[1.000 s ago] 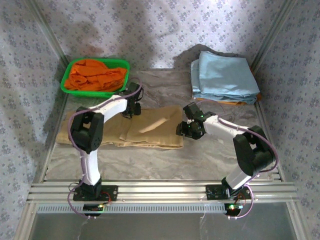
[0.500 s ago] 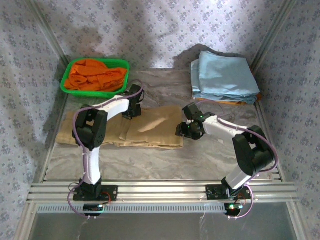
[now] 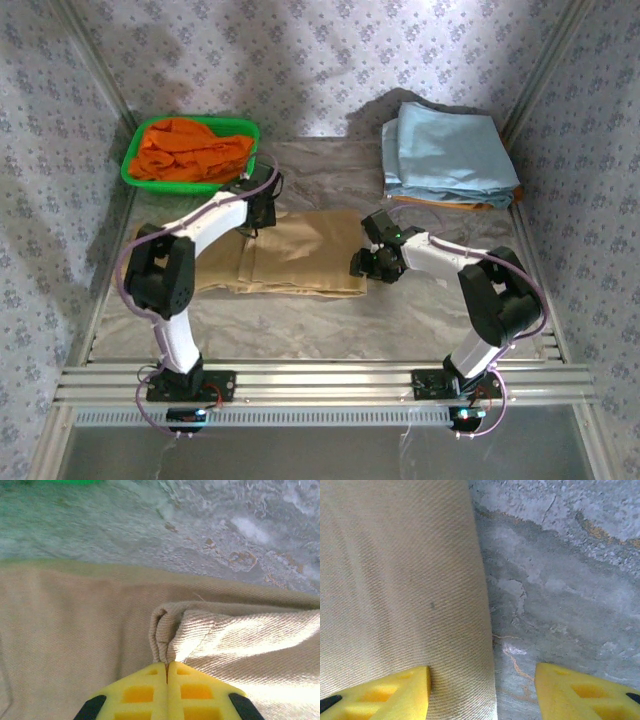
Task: Fold and stack the trousers
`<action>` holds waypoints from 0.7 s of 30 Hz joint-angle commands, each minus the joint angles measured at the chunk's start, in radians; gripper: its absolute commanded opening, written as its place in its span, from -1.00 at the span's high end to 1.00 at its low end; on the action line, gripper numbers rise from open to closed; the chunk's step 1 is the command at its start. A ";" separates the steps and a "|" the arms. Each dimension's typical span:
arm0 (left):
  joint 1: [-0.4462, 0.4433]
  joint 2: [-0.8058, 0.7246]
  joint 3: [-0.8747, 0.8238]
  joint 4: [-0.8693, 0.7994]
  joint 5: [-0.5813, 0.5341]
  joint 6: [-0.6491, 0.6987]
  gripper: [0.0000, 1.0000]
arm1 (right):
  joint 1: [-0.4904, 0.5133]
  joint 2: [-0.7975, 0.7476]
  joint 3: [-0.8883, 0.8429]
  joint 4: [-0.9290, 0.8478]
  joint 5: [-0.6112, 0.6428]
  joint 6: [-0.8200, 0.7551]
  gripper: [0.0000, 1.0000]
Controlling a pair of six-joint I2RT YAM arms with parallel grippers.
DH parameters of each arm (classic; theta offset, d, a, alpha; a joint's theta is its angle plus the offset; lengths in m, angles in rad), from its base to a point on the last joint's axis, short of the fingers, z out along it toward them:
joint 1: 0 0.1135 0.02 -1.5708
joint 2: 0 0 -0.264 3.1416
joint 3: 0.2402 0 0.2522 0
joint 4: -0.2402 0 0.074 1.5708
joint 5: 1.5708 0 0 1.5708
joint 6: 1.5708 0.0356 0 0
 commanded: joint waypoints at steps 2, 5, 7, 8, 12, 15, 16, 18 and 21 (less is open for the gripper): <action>0.002 -0.073 -0.011 -0.091 -0.114 -0.042 1.00 | 0.008 0.023 -0.012 0.011 0.012 0.004 -0.19; 0.022 -0.056 0.003 -0.111 -0.110 -0.035 1.00 | 0.009 0.033 -0.009 0.014 0.006 0.003 -0.19; 0.039 -0.030 0.010 -0.105 -0.103 -0.025 1.00 | 0.013 0.034 -0.009 0.015 0.008 0.003 -0.20; 0.048 -0.013 0.015 -0.102 -0.102 -0.023 1.00 | 0.014 0.035 -0.008 0.014 0.009 0.003 -0.21; 0.082 0.057 0.029 -0.042 -0.063 0.011 1.00 | 0.021 0.036 -0.006 0.008 0.006 0.000 -0.22; 0.101 0.093 0.042 -0.003 -0.004 0.040 0.69 | 0.022 0.027 -0.002 -0.005 0.005 -0.006 -0.22; 0.105 0.098 0.050 -0.005 -0.003 0.045 0.47 | 0.022 0.021 -0.001 -0.011 0.006 -0.008 -0.22; 0.104 0.089 0.065 -0.031 0.025 0.056 0.04 | 0.023 -0.001 -0.003 -0.025 0.008 -0.014 -0.23; 0.085 0.011 0.041 -0.061 0.030 0.043 -0.48 | 0.025 -0.037 -0.003 -0.047 0.021 -0.023 -0.23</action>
